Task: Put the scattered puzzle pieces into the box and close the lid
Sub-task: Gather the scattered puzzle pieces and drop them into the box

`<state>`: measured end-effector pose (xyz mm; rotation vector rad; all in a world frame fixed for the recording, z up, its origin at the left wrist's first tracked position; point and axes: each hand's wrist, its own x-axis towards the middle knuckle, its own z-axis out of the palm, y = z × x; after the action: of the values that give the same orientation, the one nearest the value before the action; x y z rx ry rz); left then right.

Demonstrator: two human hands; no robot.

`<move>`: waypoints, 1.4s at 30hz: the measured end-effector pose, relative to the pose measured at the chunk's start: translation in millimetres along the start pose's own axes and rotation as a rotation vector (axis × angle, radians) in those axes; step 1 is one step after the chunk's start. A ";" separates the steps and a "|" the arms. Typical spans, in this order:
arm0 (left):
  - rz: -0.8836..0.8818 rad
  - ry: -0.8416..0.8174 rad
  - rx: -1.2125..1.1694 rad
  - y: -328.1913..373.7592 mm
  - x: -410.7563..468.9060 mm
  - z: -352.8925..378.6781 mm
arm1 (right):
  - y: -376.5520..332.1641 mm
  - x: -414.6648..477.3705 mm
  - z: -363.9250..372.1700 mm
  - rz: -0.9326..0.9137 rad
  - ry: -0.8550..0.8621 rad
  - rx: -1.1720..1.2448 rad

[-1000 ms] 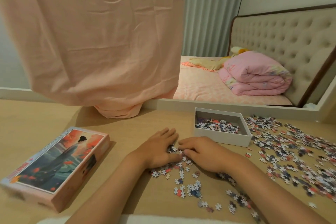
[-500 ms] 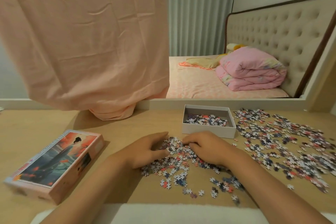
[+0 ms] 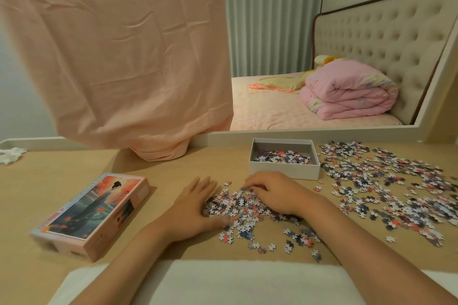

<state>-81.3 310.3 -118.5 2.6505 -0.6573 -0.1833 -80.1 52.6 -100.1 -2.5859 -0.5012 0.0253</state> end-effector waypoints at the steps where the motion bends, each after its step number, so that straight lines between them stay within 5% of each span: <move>1: 0.012 -0.040 0.119 0.1 -0.6 4.4 | 1.3 -0.2 1.0 0.000 -0.025 -0.028; 8: 0.124 -0.024 0.082 35.6 39.9 19.4 | -0.5 -3.3 -6.0 0.022 -0.094 -0.027; 15: 0.143 0.018 -0.294 42.3 59.1 17.3 | 7.3 -7.4 -35.7 0.121 -0.049 -0.046; 23: 0.235 0.055 0.230 25.1 51.1 11.3 | -4.1 -4.2 -5.4 0.109 -0.205 -0.425; 42: 0.251 0.256 -0.268 43.1 74.2 6.4 | 0.9 2.4 -26.7 0.237 0.069 0.225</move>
<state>-35.4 238.1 -108.8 2.2620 -0.8077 0.1297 -74.6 40.1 -77.0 -2.4012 -0.1543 0.0694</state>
